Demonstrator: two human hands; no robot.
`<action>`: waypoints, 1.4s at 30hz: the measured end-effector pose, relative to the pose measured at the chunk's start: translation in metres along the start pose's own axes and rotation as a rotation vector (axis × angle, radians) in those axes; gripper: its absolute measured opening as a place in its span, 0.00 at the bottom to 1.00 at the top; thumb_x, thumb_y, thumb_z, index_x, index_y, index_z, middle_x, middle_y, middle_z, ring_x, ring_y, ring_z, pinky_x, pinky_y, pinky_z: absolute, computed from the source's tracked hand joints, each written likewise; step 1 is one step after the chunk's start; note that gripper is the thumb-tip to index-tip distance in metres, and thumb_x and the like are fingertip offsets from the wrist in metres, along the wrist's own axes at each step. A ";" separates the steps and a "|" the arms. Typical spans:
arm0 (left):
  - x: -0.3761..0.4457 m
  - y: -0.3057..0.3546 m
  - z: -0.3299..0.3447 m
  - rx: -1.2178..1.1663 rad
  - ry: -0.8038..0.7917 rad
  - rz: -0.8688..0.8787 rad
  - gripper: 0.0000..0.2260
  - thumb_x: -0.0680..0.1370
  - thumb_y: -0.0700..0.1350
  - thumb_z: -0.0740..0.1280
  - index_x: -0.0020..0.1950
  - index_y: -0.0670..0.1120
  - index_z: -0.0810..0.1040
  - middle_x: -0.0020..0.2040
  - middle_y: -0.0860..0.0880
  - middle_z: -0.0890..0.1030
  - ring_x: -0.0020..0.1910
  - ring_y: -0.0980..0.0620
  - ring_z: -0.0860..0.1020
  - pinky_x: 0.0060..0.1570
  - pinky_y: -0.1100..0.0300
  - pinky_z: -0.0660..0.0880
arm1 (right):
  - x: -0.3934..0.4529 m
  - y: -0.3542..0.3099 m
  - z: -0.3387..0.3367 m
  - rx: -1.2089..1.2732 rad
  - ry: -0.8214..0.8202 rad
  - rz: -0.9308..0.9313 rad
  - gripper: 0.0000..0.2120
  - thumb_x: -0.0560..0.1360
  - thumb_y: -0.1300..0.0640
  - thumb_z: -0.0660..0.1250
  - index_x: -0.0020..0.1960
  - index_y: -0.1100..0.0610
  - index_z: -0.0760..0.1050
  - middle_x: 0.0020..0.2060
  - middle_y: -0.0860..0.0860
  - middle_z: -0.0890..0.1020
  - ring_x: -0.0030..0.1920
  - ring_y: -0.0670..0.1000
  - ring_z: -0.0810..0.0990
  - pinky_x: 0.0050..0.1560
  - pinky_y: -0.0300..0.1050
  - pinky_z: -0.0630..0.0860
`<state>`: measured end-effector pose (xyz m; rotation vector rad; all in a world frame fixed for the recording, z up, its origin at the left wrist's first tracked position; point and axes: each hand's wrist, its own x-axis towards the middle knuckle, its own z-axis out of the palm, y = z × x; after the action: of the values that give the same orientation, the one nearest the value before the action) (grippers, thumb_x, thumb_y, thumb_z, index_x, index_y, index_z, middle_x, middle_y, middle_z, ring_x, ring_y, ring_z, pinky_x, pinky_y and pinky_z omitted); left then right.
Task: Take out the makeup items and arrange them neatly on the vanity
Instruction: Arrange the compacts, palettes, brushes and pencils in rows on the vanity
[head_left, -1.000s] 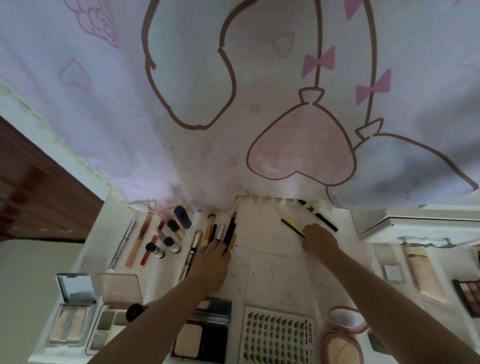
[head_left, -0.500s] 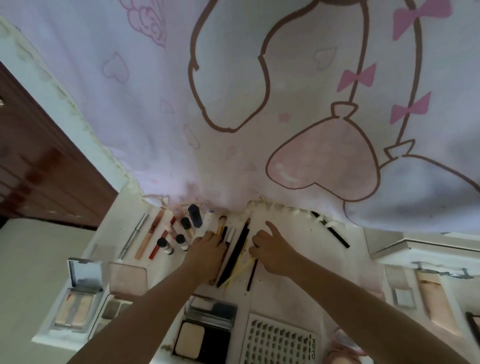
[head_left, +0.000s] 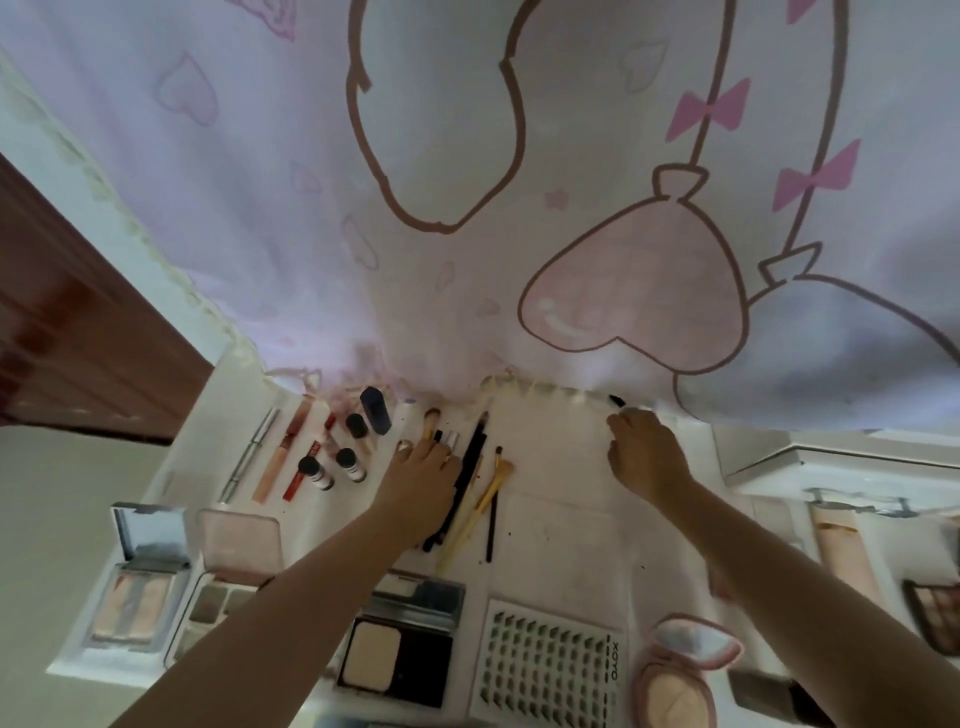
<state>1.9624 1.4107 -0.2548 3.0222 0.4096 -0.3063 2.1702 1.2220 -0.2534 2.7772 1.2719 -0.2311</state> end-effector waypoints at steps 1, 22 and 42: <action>0.001 0.004 0.000 -0.010 0.006 0.004 0.17 0.80 0.45 0.55 0.68 0.45 0.66 0.69 0.45 0.66 0.70 0.44 0.61 0.69 0.50 0.59 | -0.004 0.009 0.001 0.017 -0.018 0.118 0.16 0.74 0.60 0.61 0.61 0.63 0.70 0.58 0.59 0.75 0.59 0.59 0.73 0.54 0.51 0.73; -0.008 0.034 -0.040 -0.853 0.113 -0.127 0.13 0.80 0.43 0.60 0.64 0.43 0.72 0.51 0.47 0.77 0.47 0.52 0.77 0.53 0.62 0.74 | -0.042 -0.054 -0.042 0.503 -0.099 -0.302 0.10 0.78 0.61 0.57 0.56 0.60 0.74 0.37 0.38 0.63 0.37 0.37 0.65 0.42 0.27 0.65; -0.071 0.009 -0.100 -0.447 -0.003 -0.072 0.13 0.82 0.48 0.52 0.56 0.42 0.71 0.45 0.45 0.78 0.37 0.52 0.72 0.41 0.58 0.73 | -0.056 -0.120 -0.113 1.109 -0.068 -0.093 0.12 0.80 0.61 0.54 0.40 0.51 0.70 0.16 0.44 0.69 0.18 0.44 0.63 0.25 0.36 0.61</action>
<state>1.9158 1.3944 -0.1418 2.5752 0.5089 -0.1919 2.0551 1.2740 -0.1333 3.4440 1.5732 -1.4041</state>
